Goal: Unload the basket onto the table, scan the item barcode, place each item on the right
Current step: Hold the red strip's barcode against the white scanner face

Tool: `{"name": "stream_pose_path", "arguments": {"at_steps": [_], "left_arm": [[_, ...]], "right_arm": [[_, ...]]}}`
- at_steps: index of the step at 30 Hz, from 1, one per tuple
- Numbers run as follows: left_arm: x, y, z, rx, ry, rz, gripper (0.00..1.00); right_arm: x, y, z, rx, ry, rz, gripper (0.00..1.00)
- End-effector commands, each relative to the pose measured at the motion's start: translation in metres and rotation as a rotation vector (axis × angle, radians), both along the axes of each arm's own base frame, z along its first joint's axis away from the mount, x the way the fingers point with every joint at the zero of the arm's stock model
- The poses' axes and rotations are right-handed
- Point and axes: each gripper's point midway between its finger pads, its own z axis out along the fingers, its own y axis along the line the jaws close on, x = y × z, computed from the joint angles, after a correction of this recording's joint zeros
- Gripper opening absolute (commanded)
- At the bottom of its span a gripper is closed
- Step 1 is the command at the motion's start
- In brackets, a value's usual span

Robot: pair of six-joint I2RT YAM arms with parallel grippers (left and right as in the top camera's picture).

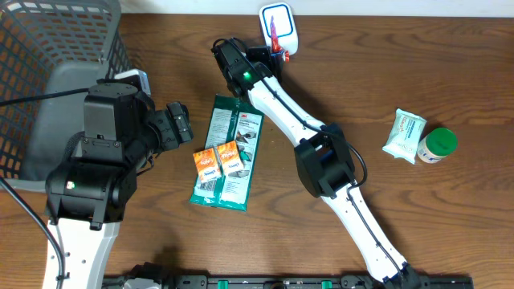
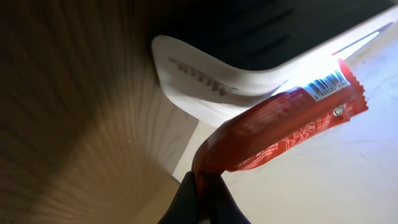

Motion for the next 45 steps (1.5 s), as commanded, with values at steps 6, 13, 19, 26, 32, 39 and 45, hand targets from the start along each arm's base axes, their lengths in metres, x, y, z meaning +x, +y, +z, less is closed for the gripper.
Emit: {"name": "stream_pose_path", "arguments": {"at_steps": [6, 13, 19, 26, 32, 39, 45], "left_arm": [[0.001, 0.003, 0.006, 0.010, -0.016, 0.013, 0.90], [0.001, 0.003, 0.006, 0.010, -0.016, 0.013, 0.90], [0.001, 0.003, 0.006, 0.010, -0.016, 0.013, 0.90], [0.001, 0.003, 0.006, 0.010, -0.016, 0.013, 0.90], [0.001, 0.003, 0.006, 0.010, -0.016, 0.013, 0.90], [0.001, 0.003, 0.006, 0.010, -0.016, 0.013, 0.90], [0.001, 0.003, 0.006, 0.010, -0.016, 0.013, 0.90]], "right_arm": [[0.003, -0.002, 0.000, -0.049, 0.004, 0.008, 0.01], [0.012, -0.024, 0.045, -0.173, -0.098, -0.075, 0.01], [0.011, -0.047, 0.069, -0.285, -0.122, -0.161, 0.01], [0.008, -0.052, 0.087, -0.314, -0.158, -0.208, 0.01], [0.005, -0.038, 0.055, -0.264, -0.036, -0.090, 0.01], [-0.003, -0.009, 0.027, -0.134, 0.026, 0.004, 0.01], [-0.009, 0.008, 0.009, -0.085, 0.107, 0.082, 0.01]]}}
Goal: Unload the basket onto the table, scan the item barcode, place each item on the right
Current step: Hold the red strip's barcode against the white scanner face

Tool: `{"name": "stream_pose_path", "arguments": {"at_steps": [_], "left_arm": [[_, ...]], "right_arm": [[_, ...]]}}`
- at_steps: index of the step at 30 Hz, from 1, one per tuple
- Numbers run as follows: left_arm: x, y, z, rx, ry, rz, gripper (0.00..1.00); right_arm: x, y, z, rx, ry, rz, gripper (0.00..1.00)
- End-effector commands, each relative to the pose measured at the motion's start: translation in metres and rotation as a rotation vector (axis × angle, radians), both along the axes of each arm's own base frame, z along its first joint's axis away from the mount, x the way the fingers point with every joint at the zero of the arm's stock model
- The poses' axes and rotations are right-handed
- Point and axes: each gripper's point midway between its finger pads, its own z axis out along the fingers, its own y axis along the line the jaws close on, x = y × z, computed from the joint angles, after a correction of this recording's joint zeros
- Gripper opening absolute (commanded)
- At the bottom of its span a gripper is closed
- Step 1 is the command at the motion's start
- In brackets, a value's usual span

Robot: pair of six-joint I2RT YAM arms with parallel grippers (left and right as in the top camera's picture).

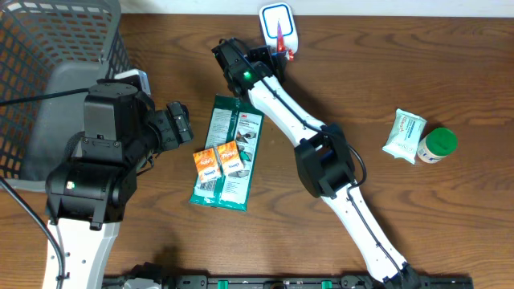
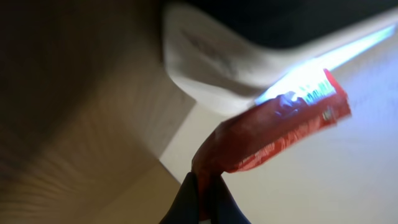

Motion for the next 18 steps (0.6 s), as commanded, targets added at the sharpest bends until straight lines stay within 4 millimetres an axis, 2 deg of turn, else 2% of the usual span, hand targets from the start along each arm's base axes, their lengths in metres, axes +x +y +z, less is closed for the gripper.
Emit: {"name": "stream_pose_path", "arguments": {"at_steps": [1, 14, 18], "left_arm": [[0.001, 0.004, 0.006, 0.011, -0.016, 0.013, 0.90], [0.001, 0.004, 0.006, 0.011, -0.016, 0.013, 0.90], [0.001, 0.004, 0.006, 0.011, -0.016, 0.013, 0.90]], "right_arm": [[-0.006, 0.014, 0.002, 0.027, 0.078, 0.074, 0.01], [-0.004, -0.001, -0.005, 0.076, 0.061, 0.018, 0.01], [0.001, 0.000, 0.017, 0.276, -0.025, -0.025, 0.01]]}}
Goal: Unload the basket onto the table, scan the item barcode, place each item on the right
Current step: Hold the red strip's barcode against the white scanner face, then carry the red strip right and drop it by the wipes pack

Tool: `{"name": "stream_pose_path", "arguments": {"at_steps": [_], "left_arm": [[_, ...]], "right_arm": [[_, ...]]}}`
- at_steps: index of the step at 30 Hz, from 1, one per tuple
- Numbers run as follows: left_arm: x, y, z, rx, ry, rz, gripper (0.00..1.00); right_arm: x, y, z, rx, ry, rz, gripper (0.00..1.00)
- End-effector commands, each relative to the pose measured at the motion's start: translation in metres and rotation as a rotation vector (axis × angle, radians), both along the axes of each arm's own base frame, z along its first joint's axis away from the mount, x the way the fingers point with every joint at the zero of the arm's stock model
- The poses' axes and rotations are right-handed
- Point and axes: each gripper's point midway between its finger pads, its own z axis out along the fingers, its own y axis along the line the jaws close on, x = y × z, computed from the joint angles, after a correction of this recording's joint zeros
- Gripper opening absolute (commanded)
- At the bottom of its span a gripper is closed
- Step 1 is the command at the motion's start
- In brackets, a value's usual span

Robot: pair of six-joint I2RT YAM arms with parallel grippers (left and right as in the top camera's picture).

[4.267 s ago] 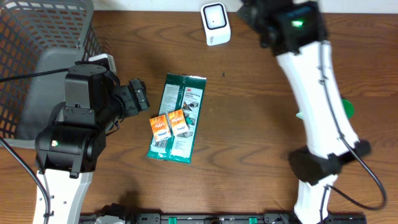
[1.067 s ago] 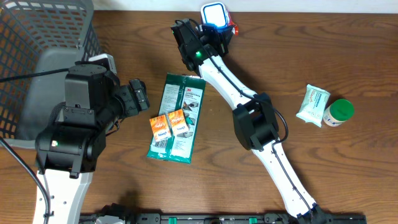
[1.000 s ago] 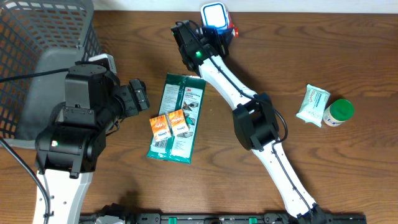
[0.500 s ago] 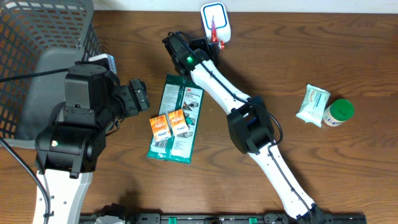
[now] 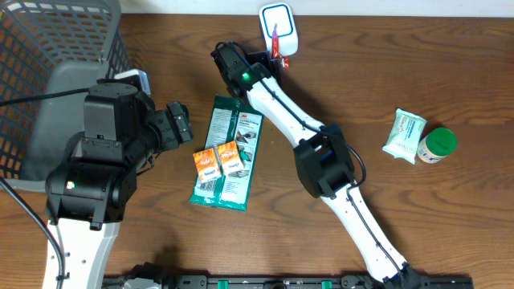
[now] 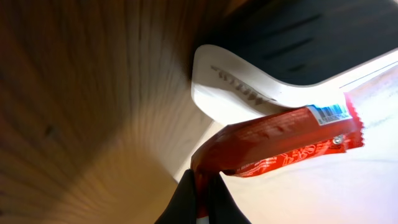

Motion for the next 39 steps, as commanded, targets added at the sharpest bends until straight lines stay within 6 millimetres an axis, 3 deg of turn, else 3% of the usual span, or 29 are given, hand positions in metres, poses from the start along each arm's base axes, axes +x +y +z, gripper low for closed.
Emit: {"name": "stream_pose_path", "arguments": {"at_steps": [1, 5, 10, 14, 17, 18, 22, 28, 36, 39], "left_arm": [[0.001, 0.003, 0.006, 0.010, -0.016, 0.013, 0.90], [0.001, 0.003, 0.006, 0.010, -0.016, 0.013, 0.91], [0.001, 0.003, 0.006, 0.010, -0.016, 0.013, 0.90], [0.001, 0.003, 0.006, 0.010, -0.016, 0.013, 0.90], [0.001, 0.003, 0.006, 0.010, -0.016, 0.013, 0.90], [0.001, 0.003, 0.006, 0.010, -0.016, 0.013, 0.90], [0.001, 0.003, 0.006, 0.010, -0.016, 0.013, 0.90], [0.001, 0.003, 0.006, 0.010, -0.016, 0.013, 0.91], [0.001, 0.003, 0.006, 0.010, -0.016, 0.013, 0.90], [0.001, 0.003, 0.006, 0.010, -0.016, 0.013, 0.90]], "right_arm": [[0.005, -0.009, 0.048, 0.184, -0.071, -0.048, 0.01], [-0.002, -0.022, 0.114, 0.365, -0.167, -0.118, 0.01], [-0.044, -0.028, 0.174, 0.831, -0.120, -0.253, 0.01], [-0.080, -0.048, 0.201, 1.141, -0.014, -0.429, 0.01], [-0.102, -0.085, 0.210, 1.276, 0.049, -0.613, 0.01], [-0.110, -0.110, 0.208, 1.313, 0.067, -0.725, 0.01], [-0.128, -0.170, 0.188, 1.361, 0.112, -1.032, 0.01], [-0.154, -0.236, 0.136, 1.331, 0.201, -1.337, 0.01], [-0.191, -0.286, 0.058, 1.235, 0.277, -1.595, 0.03], [-0.200, -0.295, 0.038, 1.223, 0.289, -1.641, 0.10]]}}
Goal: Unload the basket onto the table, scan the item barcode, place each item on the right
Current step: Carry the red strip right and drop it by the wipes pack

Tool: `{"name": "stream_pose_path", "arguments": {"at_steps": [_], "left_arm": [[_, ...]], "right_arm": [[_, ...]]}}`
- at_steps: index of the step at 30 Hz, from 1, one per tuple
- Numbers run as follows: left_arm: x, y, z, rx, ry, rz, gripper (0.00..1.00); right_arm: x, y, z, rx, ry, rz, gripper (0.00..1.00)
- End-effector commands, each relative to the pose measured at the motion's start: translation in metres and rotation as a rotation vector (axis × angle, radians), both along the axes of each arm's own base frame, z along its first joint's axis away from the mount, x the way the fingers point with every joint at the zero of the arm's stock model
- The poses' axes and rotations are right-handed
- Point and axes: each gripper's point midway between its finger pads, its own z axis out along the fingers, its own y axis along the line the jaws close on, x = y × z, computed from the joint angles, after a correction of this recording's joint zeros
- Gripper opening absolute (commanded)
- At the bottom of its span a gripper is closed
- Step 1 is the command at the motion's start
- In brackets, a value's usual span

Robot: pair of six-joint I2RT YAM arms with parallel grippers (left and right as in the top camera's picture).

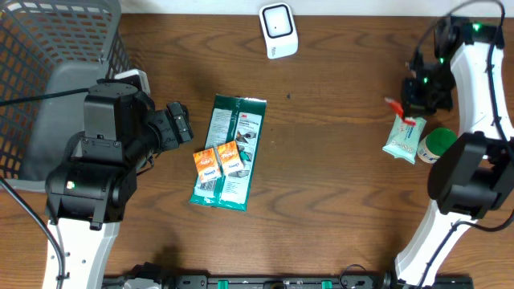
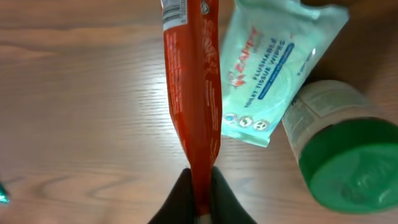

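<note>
My right gripper (image 2: 200, 193) is shut on a red snack wrapper (image 2: 193, 93), which hangs edge-on with its barcode at the far end. Overhead, the right gripper (image 1: 414, 108) holds the red wrapper (image 1: 399, 112) at the right of the table, just above a pale green wipes pack (image 1: 403, 136). The white barcode scanner (image 1: 278, 30) stands at the back middle, far from the wrapper. My left gripper (image 1: 178, 124) sits at the left beside the dark green packet; whether it is open cannot be made out.
A green-capped bottle (image 1: 438, 144) lies beside the wipes pack; in the wrist view the bottle (image 2: 345, 155) and the wipes (image 2: 273, 74) are right of the wrapper. A dark green packet (image 1: 229, 152) with two orange sachets (image 1: 218, 160) lies mid-table. A grey wire basket (image 1: 56, 72) fills the back left.
My right arm has moved from the scanner at the back middle to the right side of the table, still shut on the red wrapper, which is now over the wipes pack.
The right gripper held the red wrapper with its barcode end against the lit scanner face at all three earlier moments, shifting slightly between them. Now it holds the wrapper at the right by the wipes and bottle. The left arm has not moved.
</note>
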Motion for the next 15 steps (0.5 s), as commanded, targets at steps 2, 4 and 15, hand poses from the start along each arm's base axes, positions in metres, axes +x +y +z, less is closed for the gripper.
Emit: {"name": "stream_pose_path", "arguments": {"at_steps": [2, 4, 15], "left_arm": [[0.001, 0.003, 0.006, 0.010, -0.016, 0.013, 0.90], [0.001, 0.003, 0.006, 0.010, -0.016, 0.013, 0.90], [0.001, 0.003, 0.006, 0.010, -0.016, 0.013, 0.90]], "right_arm": [[-0.012, -0.006, -0.025, 0.029, 0.049, -0.051, 0.46], [-0.013, -0.007, -0.029, 0.029, 0.051, -0.054, 0.84], [-0.011, -0.005, -0.014, 0.040, 0.046, -0.054, 0.94]]}}
